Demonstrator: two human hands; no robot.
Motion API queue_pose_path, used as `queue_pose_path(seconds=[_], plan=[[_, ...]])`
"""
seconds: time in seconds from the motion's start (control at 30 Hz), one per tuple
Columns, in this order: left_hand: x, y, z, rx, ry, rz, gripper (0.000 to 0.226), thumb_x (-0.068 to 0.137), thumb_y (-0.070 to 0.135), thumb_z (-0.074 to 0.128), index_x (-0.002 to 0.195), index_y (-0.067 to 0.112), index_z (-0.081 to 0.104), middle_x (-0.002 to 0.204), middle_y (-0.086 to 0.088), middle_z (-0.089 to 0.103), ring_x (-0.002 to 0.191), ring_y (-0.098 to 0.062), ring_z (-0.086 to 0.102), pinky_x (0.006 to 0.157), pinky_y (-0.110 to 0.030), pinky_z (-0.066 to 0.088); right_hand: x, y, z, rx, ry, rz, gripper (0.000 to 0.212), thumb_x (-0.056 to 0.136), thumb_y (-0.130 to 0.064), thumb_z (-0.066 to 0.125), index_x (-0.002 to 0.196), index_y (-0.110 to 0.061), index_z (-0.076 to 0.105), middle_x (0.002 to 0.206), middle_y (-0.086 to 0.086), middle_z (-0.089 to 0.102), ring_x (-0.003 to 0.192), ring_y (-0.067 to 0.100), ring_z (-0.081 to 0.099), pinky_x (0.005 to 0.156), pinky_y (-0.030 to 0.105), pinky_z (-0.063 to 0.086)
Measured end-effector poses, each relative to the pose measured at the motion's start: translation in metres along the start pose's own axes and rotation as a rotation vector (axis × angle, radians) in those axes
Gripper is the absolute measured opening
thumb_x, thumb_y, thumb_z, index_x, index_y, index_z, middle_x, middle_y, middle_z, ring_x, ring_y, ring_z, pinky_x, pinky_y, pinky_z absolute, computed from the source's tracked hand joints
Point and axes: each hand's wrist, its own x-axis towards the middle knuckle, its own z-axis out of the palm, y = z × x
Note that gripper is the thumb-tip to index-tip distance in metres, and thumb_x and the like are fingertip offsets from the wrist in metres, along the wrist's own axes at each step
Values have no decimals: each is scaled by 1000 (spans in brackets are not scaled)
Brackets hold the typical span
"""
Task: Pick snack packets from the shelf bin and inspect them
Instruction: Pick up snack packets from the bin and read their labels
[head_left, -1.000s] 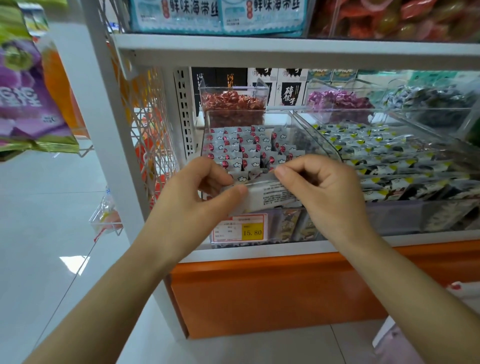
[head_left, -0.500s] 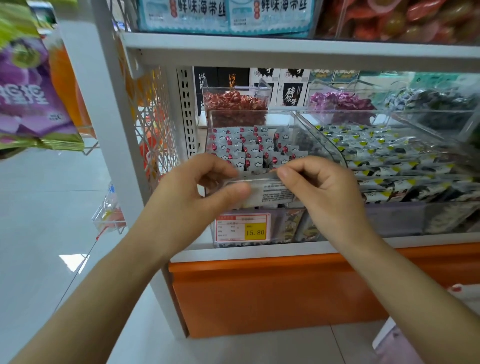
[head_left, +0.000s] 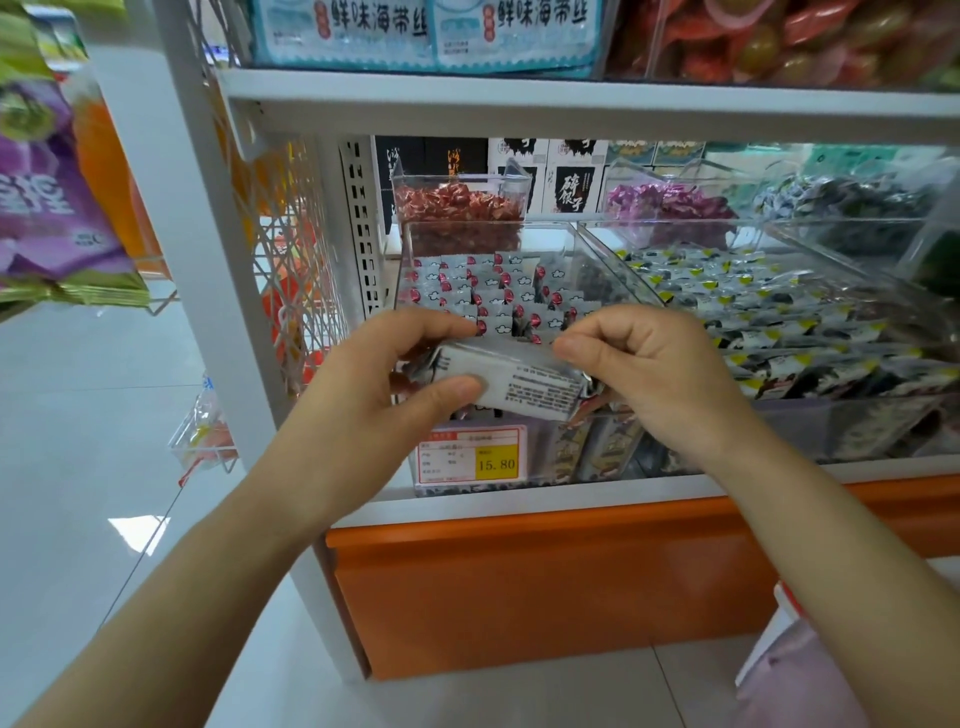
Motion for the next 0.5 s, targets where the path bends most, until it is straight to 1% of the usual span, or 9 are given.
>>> queue_pose_path(seconds=[0.07,0.13,0.17,0.27,0.33,0.37,0.43,0.47,0.5], plan=[[0,-3,2,58,82,12,26,82,35,59,108,37,59,95,21,62,88,7,59,67,-3,45,-2,1,5,103,43,15,18,90,-13,56,75,-18,65,65,-17,69,61,-3,66,49,9,49],[2,-7,2,68,206,2,30,86,30,59,116,26,61,95,22,63,87,9,60,68,-5,47,-4,2,9,240,23,48,15,85,-28,56,88,-18,67,79,-7,73,71,12,71,59,22,58],[3,-9,1,49,259,-8,31,87,28,59,117,23,61,96,22,64,87,9,61,70,-7,48,-5,2,12,264,-3,52,22,79,-33,59,96,-22,66,86,-4,74,76,16,72,65,25,59],[7,-12,1,56,317,-10,34,87,31,58,118,19,62,95,22,64,85,13,60,70,-3,45,-4,3,20,206,10,25,39,68,-34,67,107,-31,62,94,-3,72,79,16,72,73,26,58],[11,-15,0,153,316,24,40,89,36,54,125,19,58,98,22,60,89,17,56,70,0,40,1,4,23,216,101,35,39,72,-31,67,111,-26,63,91,-2,72,75,16,72,70,30,60],[14,-18,-3,219,311,42,46,88,41,51,129,20,54,105,19,59,97,13,55,77,-4,41,5,6,23,224,164,54,37,76,-27,68,113,-21,62,88,-7,71,73,16,72,68,32,60],[21,-26,-11,409,243,38,64,84,54,44,138,20,43,132,4,52,125,-12,45,99,-31,40,17,13,18,212,278,98,28,84,-18,66,112,-16,60,75,-17,67,69,12,70,69,35,60],[23,-31,-14,509,184,23,72,81,58,40,141,19,39,143,-2,43,134,-23,35,108,-41,31,25,15,16,203,313,112,26,86,-15,65,111,-16,59,74,-16,66,69,11,70,71,36,60],[24,-35,-15,578,122,5,78,78,61,35,143,19,35,149,-4,34,139,-26,25,113,-43,20,32,17,15,202,333,127,25,86,-14,65,110,-15,58,81,-10,67,70,11,70,72,37,60]])
